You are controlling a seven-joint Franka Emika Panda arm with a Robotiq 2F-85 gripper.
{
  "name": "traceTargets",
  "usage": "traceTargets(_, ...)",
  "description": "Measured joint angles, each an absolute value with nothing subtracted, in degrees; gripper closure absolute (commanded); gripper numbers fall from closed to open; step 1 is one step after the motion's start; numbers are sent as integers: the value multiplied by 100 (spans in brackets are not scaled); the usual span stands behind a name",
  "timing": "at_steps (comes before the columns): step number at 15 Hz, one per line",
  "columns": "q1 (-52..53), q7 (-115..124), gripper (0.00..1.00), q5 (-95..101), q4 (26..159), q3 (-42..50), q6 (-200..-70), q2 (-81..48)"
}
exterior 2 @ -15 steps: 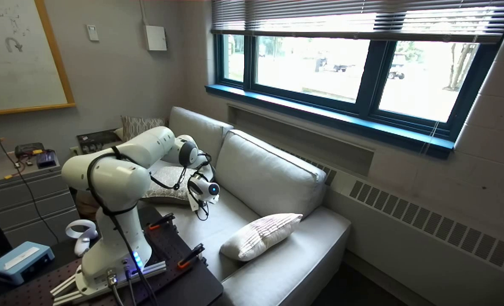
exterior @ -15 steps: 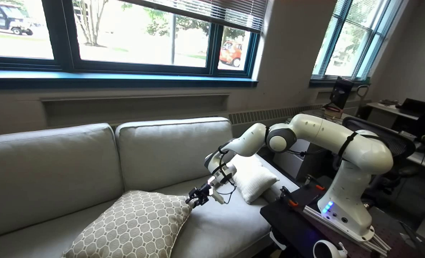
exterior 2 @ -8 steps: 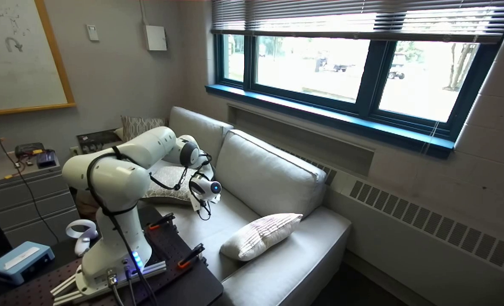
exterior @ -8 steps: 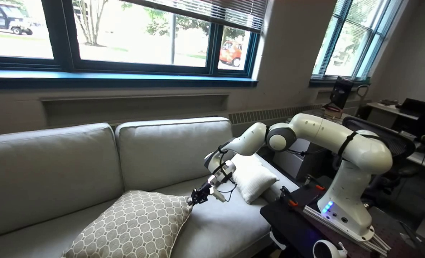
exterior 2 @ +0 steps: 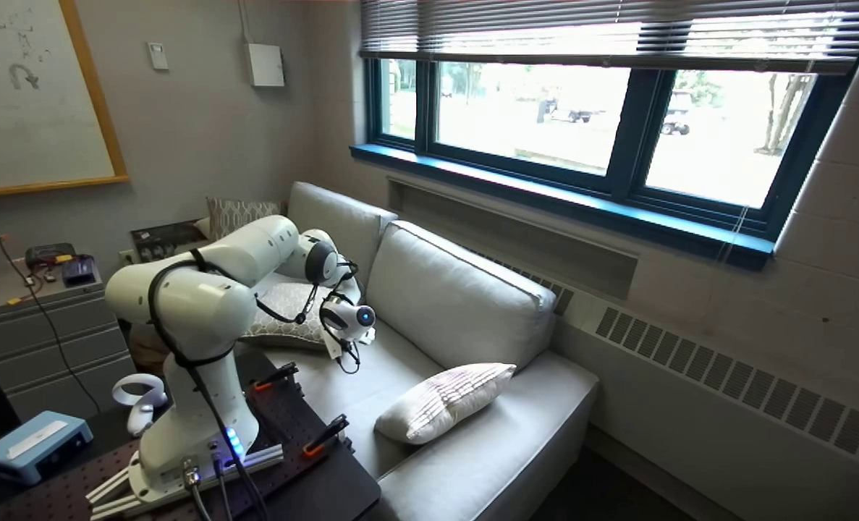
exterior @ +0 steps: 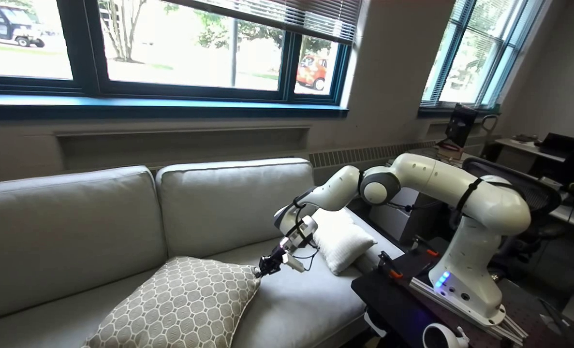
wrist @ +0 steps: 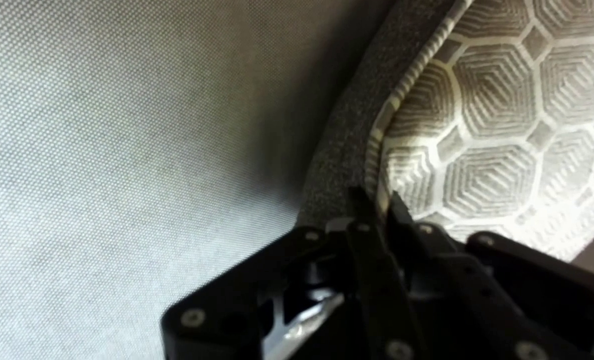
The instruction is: Move the pillows from the middle of the couch and set them against the armrest
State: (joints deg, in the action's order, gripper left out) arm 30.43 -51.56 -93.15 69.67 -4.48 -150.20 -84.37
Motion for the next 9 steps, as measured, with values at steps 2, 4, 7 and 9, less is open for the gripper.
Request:
traceTargets(2, 3030, -5174, 96, -9300, 6999, -589, -15386, -8439)
traceTargets(4, 3082, -5264, 96, -9471, 7059, -630, -15654, -8441)
traceTargets(7, 3122, -5802, 96, -9993, 7244, -718, -15961, -8409)
traceTargets(9, 3096, -6516, 96, -10619, 7429, -795, -16058, -8307)
